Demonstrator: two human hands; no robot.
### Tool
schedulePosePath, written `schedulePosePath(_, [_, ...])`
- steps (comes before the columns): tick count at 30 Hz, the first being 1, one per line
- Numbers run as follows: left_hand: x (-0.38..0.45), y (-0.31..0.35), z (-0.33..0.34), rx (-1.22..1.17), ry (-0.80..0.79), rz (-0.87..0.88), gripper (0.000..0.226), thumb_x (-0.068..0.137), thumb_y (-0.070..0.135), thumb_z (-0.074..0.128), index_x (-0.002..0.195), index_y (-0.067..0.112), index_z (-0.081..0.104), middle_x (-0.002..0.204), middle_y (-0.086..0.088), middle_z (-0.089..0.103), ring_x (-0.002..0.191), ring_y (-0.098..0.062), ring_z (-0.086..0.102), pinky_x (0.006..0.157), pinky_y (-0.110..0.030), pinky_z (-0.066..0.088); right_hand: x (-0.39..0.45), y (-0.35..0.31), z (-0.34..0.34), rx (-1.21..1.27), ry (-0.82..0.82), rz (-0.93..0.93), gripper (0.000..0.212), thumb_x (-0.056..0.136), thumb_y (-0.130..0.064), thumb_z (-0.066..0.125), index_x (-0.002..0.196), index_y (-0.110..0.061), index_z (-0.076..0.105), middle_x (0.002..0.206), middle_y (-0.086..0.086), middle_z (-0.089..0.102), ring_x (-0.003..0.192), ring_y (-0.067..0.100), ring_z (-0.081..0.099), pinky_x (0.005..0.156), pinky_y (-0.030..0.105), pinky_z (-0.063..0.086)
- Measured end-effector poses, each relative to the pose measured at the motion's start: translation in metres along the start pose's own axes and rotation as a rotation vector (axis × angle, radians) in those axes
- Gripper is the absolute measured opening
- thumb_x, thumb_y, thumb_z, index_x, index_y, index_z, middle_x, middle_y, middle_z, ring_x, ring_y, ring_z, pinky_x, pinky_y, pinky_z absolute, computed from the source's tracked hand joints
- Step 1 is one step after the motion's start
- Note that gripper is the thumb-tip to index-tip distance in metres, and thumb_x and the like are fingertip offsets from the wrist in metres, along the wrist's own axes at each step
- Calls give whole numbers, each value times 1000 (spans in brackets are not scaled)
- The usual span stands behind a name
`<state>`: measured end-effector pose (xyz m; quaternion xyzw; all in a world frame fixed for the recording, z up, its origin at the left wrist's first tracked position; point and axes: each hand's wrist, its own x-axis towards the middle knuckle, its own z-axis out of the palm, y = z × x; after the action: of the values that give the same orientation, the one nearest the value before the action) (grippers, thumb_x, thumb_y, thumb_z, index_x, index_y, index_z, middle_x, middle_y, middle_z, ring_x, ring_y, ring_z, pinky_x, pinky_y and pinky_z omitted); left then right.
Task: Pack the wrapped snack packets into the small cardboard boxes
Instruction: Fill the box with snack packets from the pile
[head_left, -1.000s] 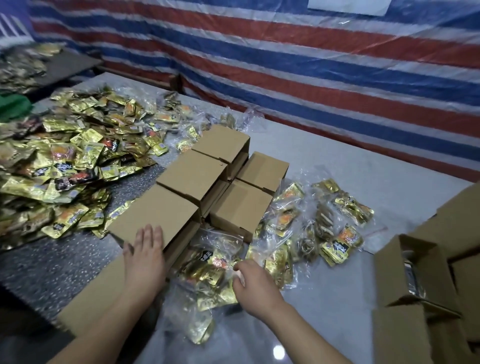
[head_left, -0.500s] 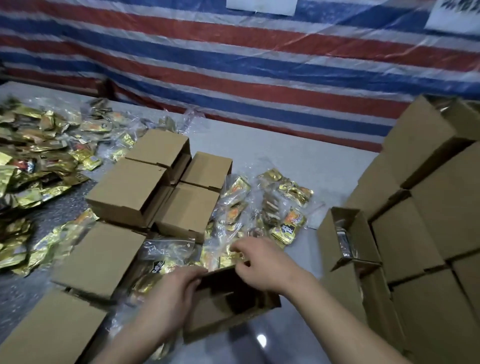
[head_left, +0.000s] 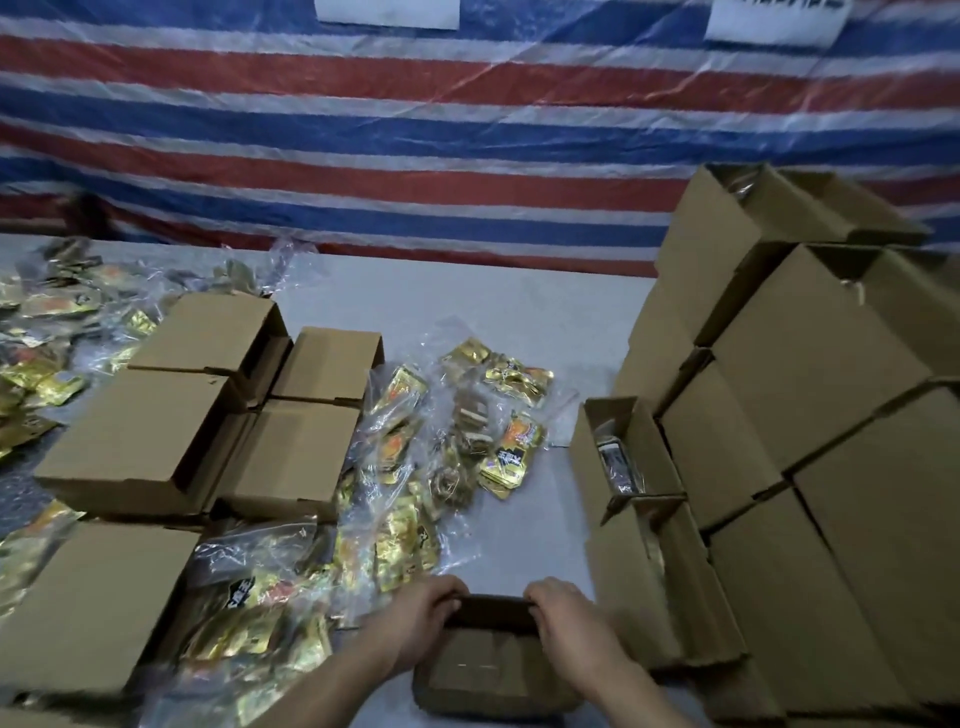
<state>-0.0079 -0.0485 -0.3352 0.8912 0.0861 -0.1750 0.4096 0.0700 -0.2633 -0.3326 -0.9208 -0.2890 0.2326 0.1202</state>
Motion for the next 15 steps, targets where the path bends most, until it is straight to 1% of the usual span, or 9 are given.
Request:
schedulePosePath(1, [2, -3, 2, -1, -2, 2, 21, 102, 18, 48, 112, 21, 66, 112, 4, 62, 106, -11, 54, 94, -22, 42, 0, 0, 2, -2, 8, -1, 20, 101, -22, 38, 110, -20, 56, 116, 2, 56, 113, 22, 50, 91, 34, 41])
schedulePosePath(4, [7, -7, 4, 7, -39, 25, 18, 101, 25, 50, 113, 23, 64, 109, 9, 60, 106, -9, 55, 84, -9, 38, 2, 1, 1, -51, -8, -11, 24, 101, -33, 39, 115, -20, 54, 120, 0, 55, 117, 21, 49, 93, 35, 42])
schedulePosePath(6, [8, -7, 1, 8, -33, 16, 22, 100, 39, 51, 118, 30, 61, 112, 17, 57, 110, -3, 54, 86, -8, 38, 2, 2, -2, -63, -31, 4, 41, 95, -53, 40, 122, -24, 53, 122, -4, 54, 118, 18, 49, 94, 34, 43])
schedulePosePath(8, [16, 1, -6, -47, 69, 26, 15, 100, 45, 49, 108, 38, 60, 106, 23, 58, 104, 3, 54, 84, -9, 39, 2, 3, -9, -8, -15, 30, 64, 84, -72, 38, 130, -29, 51, 125, -8, 54, 119, 14, 49, 96, 32, 42])
schedulePosePath(9, [24, 6, -11, -82, 137, 46, 12, 100, 43, 49, 100, 38, 59, 100, 23, 59, 96, 5, 54, 80, -9, 39, 3, 3, -13, 30, 14, 39, 69, 81, -75, 37, 132, -30, 51, 126, -10, 54, 120, 12, 48, 97, 30, 42])
schedulePosePath(11, [53, 21, -20, -65, 250, 97, 15, 101, 34, 48, 96, 30, 62, 94, 15, 60, 87, 2, 54, 76, -17, 40, 9, 7, -22, 120, 80, 65, 66, 86, -71, 41, 134, -28, 52, 130, -9, 55, 122, 12, 49, 98, 29, 42])
schedulePosePath(12, [72, 28, -23, -19, 277, 122, 18, 102, 30, 47, 99, 22, 63, 95, 8, 62, 87, -5, 54, 77, -24, 41, 13, 8, -27, 169, 115, 85, 60, 90, -65, 44, 134, -25, 53, 132, -7, 55, 123, 13, 49, 98, 27, 40])
schedulePosePath(13, [93, 36, -25, 26, 280, 139, 20, 102, 27, 46, 102, 16, 63, 98, 0, 62, 89, -13, 55, 78, -29, 41, 18, 10, -32, 224, 151, 108, 54, 94, -58, 48, 134, -22, 54, 133, -5, 56, 123, 14, 50, 98, 25, 39])
schedulePosePath(15, [137, 51, -24, 118, 231, 96, 27, 101, 27, 45, 115, 9, 58, 110, -12, 62, 100, -27, 58, 82, -34, 43, 30, 12, -42, 337, 213, 165, 45, 96, -47, 53, 130, -18, 58, 129, -2, 58, 120, 14, 53, 93, 20, 37])
